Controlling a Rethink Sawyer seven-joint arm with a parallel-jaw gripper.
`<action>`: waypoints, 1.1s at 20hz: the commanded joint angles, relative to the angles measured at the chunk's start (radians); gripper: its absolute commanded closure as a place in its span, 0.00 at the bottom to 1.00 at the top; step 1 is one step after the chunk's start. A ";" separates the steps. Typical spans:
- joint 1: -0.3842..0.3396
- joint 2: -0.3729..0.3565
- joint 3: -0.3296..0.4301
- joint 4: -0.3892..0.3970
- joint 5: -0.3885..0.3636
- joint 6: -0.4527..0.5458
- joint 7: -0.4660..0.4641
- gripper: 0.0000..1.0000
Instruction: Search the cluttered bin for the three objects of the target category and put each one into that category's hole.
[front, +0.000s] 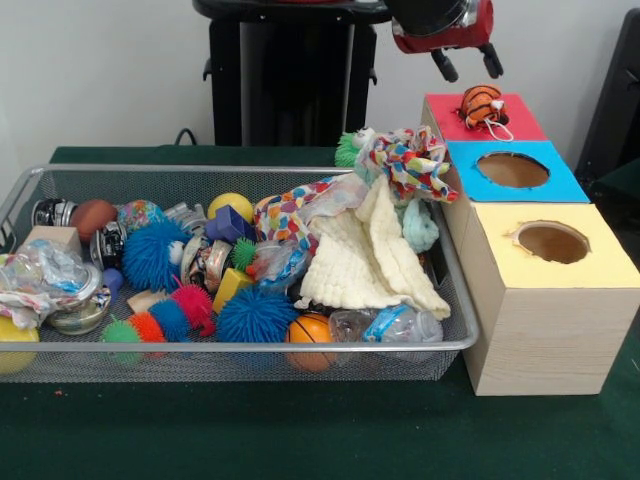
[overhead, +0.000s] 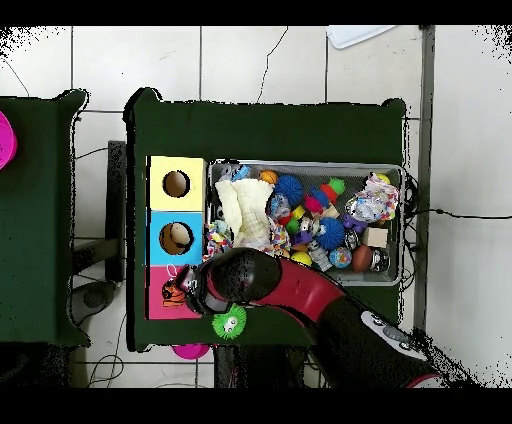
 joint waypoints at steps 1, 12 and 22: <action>0.051 0.002 -0.100 -0.144 -0.097 0.126 0.062 0.00; 0.061 -0.036 -0.180 -0.301 -0.314 0.231 -0.009 0.00; 0.036 0.000 -0.156 -0.313 -0.325 0.224 -0.013 0.00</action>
